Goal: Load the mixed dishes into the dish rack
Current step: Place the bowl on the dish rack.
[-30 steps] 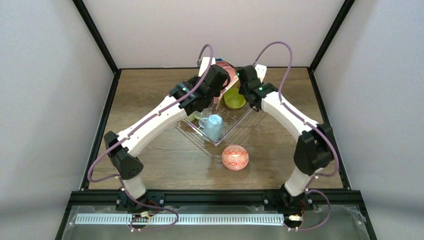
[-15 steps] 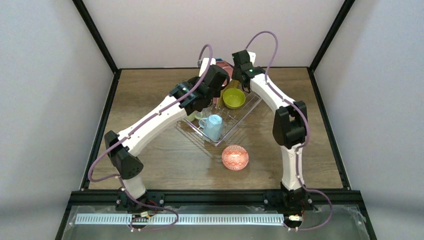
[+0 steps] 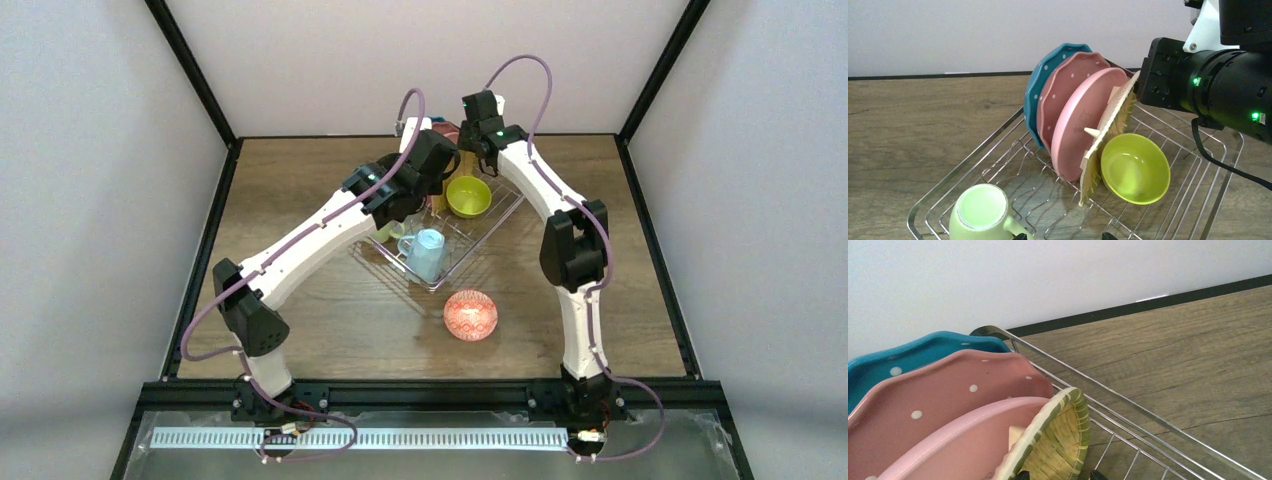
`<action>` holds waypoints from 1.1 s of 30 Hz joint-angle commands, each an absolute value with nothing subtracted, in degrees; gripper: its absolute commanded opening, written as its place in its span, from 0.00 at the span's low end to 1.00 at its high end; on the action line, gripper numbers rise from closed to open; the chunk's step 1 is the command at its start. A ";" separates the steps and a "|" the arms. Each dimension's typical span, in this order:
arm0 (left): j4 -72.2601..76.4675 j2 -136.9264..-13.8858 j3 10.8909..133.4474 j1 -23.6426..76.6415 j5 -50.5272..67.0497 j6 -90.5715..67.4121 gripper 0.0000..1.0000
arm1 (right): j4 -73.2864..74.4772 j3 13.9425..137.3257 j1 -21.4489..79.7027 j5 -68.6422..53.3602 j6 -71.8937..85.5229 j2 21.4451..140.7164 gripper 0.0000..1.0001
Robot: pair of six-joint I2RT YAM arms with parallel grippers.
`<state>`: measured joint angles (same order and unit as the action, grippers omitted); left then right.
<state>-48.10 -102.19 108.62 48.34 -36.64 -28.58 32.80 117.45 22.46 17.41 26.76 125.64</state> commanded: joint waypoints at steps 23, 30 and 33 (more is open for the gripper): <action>-45.97 -102.48 105.68 48.08 -33.48 -33.02 0.84 | 31.16 118.25 22.21 12.14 25.35 124.72 0.69; -46.33 -102.09 105.64 48.07 -33.40 -33.57 0.84 | 29.70 114.97 22.24 12.44 25.53 122.06 0.69; -46.37 -102.00 105.64 48.05 -33.33 -33.73 0.84 | 29.35 113.91 22.24 12.46 25.53 121.21 0.69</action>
<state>-46.37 -102.19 106.04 48.34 -33.74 -32.84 30.92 115.46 22.17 12.40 25.80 124.57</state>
